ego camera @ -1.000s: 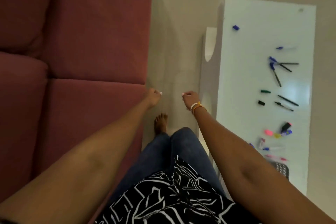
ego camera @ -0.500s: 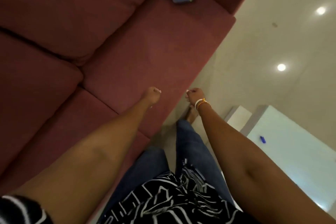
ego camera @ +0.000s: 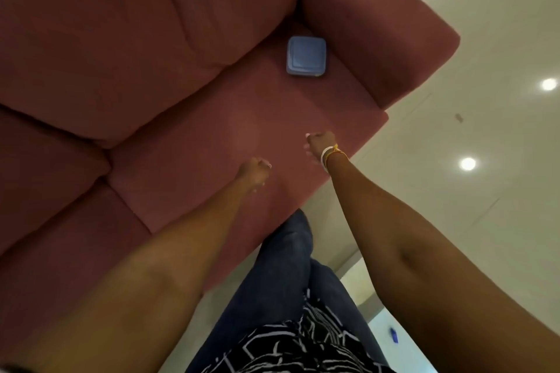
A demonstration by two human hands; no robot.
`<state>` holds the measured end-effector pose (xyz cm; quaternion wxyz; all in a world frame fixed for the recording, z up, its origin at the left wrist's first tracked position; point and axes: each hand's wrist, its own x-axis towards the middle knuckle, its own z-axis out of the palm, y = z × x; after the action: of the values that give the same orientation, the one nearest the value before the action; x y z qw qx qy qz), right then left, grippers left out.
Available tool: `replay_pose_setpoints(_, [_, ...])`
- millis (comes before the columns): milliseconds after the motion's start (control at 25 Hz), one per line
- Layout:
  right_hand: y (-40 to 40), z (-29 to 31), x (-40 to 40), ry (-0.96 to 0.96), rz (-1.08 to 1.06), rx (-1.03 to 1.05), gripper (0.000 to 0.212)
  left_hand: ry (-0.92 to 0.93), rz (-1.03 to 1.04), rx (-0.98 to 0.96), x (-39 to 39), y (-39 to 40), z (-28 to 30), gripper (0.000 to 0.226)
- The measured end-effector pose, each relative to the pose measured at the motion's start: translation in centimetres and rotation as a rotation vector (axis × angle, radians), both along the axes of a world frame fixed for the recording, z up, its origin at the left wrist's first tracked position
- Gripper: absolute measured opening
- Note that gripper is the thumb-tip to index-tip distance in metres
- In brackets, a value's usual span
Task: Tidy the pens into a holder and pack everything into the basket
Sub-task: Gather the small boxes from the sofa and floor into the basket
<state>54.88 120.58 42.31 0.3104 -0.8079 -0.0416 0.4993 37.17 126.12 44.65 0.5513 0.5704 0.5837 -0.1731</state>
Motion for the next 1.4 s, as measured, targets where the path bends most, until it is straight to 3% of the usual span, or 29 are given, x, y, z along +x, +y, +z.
replay_pose_setpoints(120, [6.0, -2.0, 5.8, -0.009, -0.051, 0.019, 0.025, -0.034, 0.178, -0.013, 6.1, 4.6, -1.4, 0.018])
replay_pose_setpoints(200, [9.7, -6.2, 9.2, -0.006, -0.076, 0.016, 0.018, -0.051, 0.306, -0.027, 10.4, 7.8, -2.1, 0.023])
replay_pose_setpoints(320, [13.3, -11.7, 12.4, -0.004, -0.179, -0.065, 0.06, -0.07, 0.321, -0.038, 15.9, 11.8, -3.4, 0.028])
replay_pose_setpoints(360, [14.0, -11.4, 12.9, 0.001, -0.235, -0.065, 0.064, -0.069, 0.323, -0.041, 17.2, 12.9, -3.8, 0.03])
replay_pose_setpoints(520, [16.4, -13.5, 15.0, 0.017, -0.317, -0.07, 0.067, -0.034, 0.351, -0.061, 20.0, 15.6, -5.3, 0.035])
replay_pose_setpoints(600, [16.6, -16.5, 15.6, 0.034, -0.31, -0.028, 0.056, -0.016, 0.358, -0.077, 19.9, 15.9, -5.9, 0.036])
replay_pose_setpoints(680, [16.4, -13.4, 15.0, 0.055, -0.327, -0.038, 0.042, 0.005, 0.377, -0.104, 19.4, 16.2, -6.2, 0.038])
replay_pose_setpoints(760, [15.3, -10.3, 13.9, 0.087, -0.409, 0.003, 0.037, 0.02, 0.402, -0.143, 18.7, 16.0, -6.2, 0.04])
replay_pose_setpoints(1040, [5.5, -6.9, 8.4, 0.286, -0.371, -0.073, 0.04, 0.016, 0.287, -0.164, 16.3, 10.6, -5.9, 0.037])
replay_pose_setpoints(1400, [-9.2, -4.4, -4.6, 0.156, -0.297, -0.053, 0.041, -0.022, 0.078, -0.097, 3.2, -2.1, -6.9, 0.034])
